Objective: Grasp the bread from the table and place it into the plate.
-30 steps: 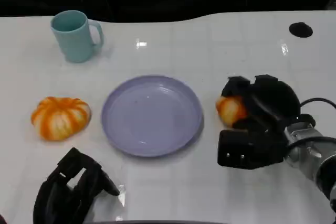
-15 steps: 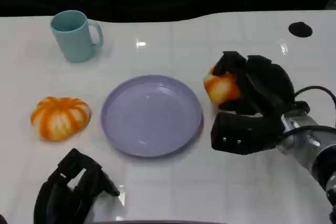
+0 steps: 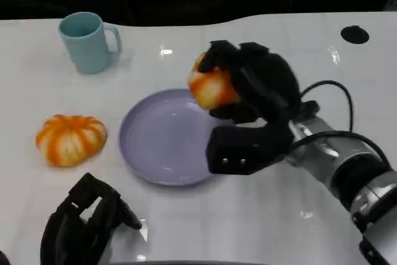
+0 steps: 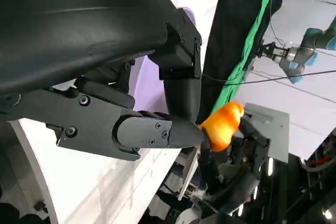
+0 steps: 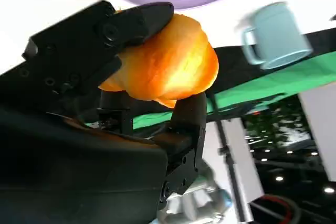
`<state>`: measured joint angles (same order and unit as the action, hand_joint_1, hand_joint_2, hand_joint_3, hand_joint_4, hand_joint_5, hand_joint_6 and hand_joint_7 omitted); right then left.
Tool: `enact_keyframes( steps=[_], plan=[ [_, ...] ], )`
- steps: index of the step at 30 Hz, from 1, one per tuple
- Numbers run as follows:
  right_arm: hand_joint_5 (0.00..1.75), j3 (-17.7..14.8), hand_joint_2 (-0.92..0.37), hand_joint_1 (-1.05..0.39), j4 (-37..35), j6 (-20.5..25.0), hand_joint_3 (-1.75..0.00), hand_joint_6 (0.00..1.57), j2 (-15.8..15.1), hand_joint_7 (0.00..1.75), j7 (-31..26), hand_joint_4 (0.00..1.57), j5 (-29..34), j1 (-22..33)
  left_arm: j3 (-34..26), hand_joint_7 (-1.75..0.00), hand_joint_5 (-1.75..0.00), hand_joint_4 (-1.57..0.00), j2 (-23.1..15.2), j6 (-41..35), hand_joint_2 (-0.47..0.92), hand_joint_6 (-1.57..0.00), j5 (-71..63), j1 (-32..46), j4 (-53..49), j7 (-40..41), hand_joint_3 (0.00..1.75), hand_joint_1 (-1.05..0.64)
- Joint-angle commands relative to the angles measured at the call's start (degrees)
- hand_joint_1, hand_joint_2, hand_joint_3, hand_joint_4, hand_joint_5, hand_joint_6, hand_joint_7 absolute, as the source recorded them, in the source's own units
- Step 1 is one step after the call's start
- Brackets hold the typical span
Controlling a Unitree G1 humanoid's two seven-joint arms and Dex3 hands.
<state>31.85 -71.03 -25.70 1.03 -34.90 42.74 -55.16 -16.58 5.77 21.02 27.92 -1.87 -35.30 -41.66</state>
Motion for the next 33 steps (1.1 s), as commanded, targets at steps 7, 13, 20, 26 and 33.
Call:
enact_keyframes(
  steps=[7, 13, 20, 26, 33],
  plan=[
    [1.75, 2.13, -0.63, -0.09, -2.87, 3.63, -0.68, 0.6, 5.12, 1.75, -2.16, 0.82, 2.07, -2.78, 0.15, -1.49, -1.75, -0.6, -0.77, 1.04, 0.92, -0.5, -0.35, 0.75, 0.15, -0.18, 0.28, -0.54],
    [1.75, 3.9, -0.65, -0.13, -4.0, 5.23, -0.71, 0.62, 6.52, 1.75, -3.29, 0.86, 3.12, -2.45, 0.21, -1.47, -1.75, -0.61, -0.52, 0.5, 0.92, -0.51, -0.04, 1.09, 0.84, 0.05, 0.28, -0.52],
    [1.67, 5.21, -0.77, -0.17, -4.42, 5.25, -0.42, 0.96, 6.59, 0.69, -2.47, 0.81, 3.79, -1.7, 0.35, -1.48, -1.75, -0.61, -0.19, 0.57, 0.92, -0.51, 0.05, 1.37, 1.18, 0.17, 0.28, -0.52],
    [0.57, 5.66, -0.92, -0.42, -4.33, 6.68, -0.25, 0.62, 6.18, 0.04, 9.6, 0.51, 3.11, -2.73, 0.59, -1.49, -1.75, -0.61, -0.3, 0.22, 0.92, -0.5, 0.19, 1.57, 1.6, 0.17, 0.29, -0.52],
    [0.06, 7.41, -0.92, -0.8, -3.75, 8.57, -0.49, 0.11, 6.1, 0.0, 18.67, 0.04, 4.05, -3.4, 0.58, -1.5, -1.75, -0.61, -0.52, -0.26, 0.92, -0.5, 0.29, 1.5, 1.68, 0.13, 0.29, -0.52]
  ],
)
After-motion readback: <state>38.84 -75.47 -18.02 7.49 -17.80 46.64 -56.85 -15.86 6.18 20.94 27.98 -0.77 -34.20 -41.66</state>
